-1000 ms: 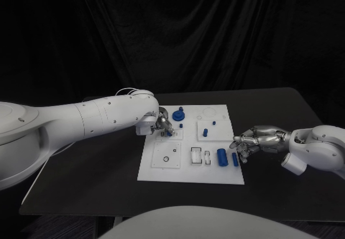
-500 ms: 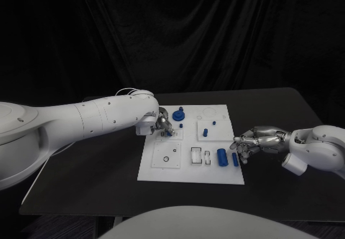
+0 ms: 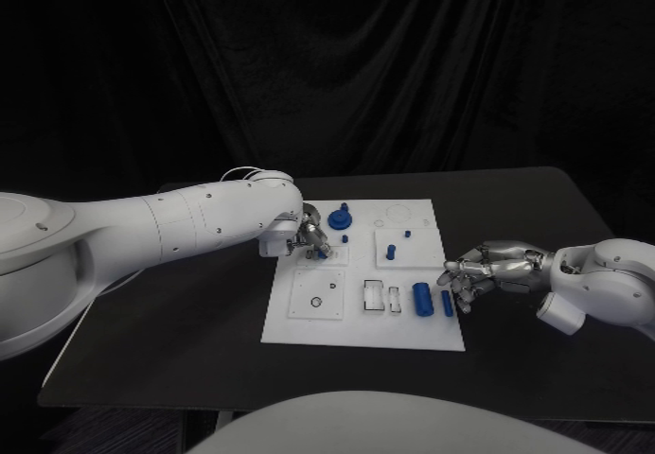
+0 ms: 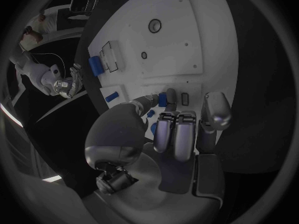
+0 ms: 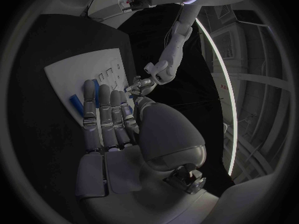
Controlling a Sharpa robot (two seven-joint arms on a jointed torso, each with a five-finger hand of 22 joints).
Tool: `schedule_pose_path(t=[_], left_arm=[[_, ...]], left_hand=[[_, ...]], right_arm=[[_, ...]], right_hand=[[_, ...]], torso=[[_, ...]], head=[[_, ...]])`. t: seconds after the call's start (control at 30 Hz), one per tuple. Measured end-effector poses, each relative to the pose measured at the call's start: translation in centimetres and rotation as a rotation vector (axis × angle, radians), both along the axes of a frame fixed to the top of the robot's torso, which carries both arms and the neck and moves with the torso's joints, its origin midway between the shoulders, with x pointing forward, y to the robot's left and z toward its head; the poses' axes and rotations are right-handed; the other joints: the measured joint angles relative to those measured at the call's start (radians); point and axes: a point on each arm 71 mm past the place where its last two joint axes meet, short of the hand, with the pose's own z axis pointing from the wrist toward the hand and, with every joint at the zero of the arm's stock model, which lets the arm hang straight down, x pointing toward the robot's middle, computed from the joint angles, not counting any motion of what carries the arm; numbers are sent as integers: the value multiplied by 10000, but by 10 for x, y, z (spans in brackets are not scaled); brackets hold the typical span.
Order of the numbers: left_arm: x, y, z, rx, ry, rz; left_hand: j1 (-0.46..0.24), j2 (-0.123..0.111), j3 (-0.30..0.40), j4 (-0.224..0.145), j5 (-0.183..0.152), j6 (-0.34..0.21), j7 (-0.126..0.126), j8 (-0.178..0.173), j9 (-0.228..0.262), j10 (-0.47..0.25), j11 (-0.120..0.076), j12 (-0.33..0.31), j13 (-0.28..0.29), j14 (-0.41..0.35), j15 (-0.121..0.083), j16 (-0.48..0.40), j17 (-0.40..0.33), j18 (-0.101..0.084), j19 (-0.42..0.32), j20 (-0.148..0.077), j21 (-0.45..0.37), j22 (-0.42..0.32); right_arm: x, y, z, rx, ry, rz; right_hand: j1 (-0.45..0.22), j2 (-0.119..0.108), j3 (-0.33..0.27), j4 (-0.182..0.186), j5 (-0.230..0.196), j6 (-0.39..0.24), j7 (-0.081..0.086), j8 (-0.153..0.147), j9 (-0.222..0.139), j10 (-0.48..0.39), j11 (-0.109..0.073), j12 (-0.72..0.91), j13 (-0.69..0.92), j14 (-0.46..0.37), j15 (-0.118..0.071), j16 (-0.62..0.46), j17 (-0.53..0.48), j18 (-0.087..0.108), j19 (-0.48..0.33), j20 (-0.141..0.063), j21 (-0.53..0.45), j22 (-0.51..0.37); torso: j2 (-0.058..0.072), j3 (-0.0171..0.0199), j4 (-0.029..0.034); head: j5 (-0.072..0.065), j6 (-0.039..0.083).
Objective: Assemble the parts on the task board
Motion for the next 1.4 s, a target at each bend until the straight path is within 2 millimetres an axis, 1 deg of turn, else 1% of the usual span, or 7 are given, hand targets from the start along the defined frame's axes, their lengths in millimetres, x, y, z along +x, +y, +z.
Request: schedule_pose_path(t=[0.17, 0.33, 0.7, 0.8, 1.07, 1.2, 1.4], left_arm=[[1, 1, 0, 14, -9, 41], [2, 3, -1, 37, -10, 106], [3, 4, -2, 14, -13, 152], [3, 4, -2, 3, -30, 190], [3, 6, -2, -82, -107, 250], [0, 10, -3, -193, -360, 350], [-3, 23, 0, -304, -1257, 586]], left_hand=[[-118, 121, -223, 222, -713, 2, 17, -201, -167, 12, 54, 1, 0, 9, 9, 0, 0, 1, 0, 0, -66, 5], [-761, 77, -1083, 967, -1696, -169, 197, -627, -707, 4, 237, -60, 0, 35, 145, 0, 0, 8, -91, 91, -235, 4], [-894, -54, -1262, 1122, -1811, -239, 303, -790, -866, -4, 246, -65, 0, 35, 145, 0, 0, 86, -91, 91, -258, 3], [-1472, 38, -1890, 1711, -2457, -327, 261, -1013, -1320, 5, 361, -110, 0, 19, 273, 0, 0, 86, -195, 194, -392, 2], [-1557, 231, -2656, 2151, -2759, -433, 340, -1052, -1934, 5, 362, -110, 0, 40, 293, 0, 0, 85, -138, 253, -436, 2], [-1524, 264, -3112, 2277, -2781, -17, 280, -720, -1931, 5, 362, 93, 0, 39, 292, 0, 0, 84, 73, 253, -217, 1], [-1122, 424, -3705, 2234, -2663, 181, 113, 130, -1071, 2, 170, 294, 0, 16, 158, 0, 0, 84, 424, 56, 180, 1]], right_arm=[[0, 0, 0, -3, 33, 45], [0, 1, 0, -8, 66, 89], [-1, 1, -1, -21, 132, 168], [-1, 2, -1, -25, 160, 207], [-2, 2, -1, -44, 221, 277], [-2, 2, -1, -44, 231, 286], [-1, 1, 0, 45, 158, 254]], right_hand=[[0, 0, 0, 0, -40, -36, 36, 0, -9, -72, 2, 0, -13, -37, 37, 0, -14, 1, 0, 0, -39, -9], [-14, 13, -5, -6, -40, -36, 36, 0, -8, -71, 1, 0, -13, -37, 37, 0, -29, 0, 0, 0, -39, -10], [-38, 38, -28, -29, -39, -36, 36, 0, -8, -71, 1, 0, -21, -36, 36, -1, -29, 0, 0, 0, -39, -9], [-38, 38, -31, -26, -39, -36, 36, 0, -8, -71, 1, 0, -21, -36, 37, -1, -41, 0, 0, 0, -39, -19], [-38, 38, -55, -1, -39, -36, 36, 0, -16, -72, 2, 0, -32, -101, 44, -1, -51, 0, 0, 0, -77, -19], [-38, 38, -55, -1, -39, -36, 37, 0, -16, -107, 38, 0, -32, -101, 44, -1, -59, 0, 0, 0, -78, -29], [-40, 36, -112, -5, -80, -36, 36, 50, -15, -107, 38, 48, -43, -101, 44, 38, -73, 0, 0, 0, -78, -40]], torso=[[2, 0, -2], [8, 0, -7], [3, 0, -12], [-9, 0, -13], [-11, 1, -13], [-9, 3, -12], [-3, 2, -12]], head=[[22, 0], [38, 0], [27, 0], [25, 0], [32, 0], [32, 0], [83, 0]])
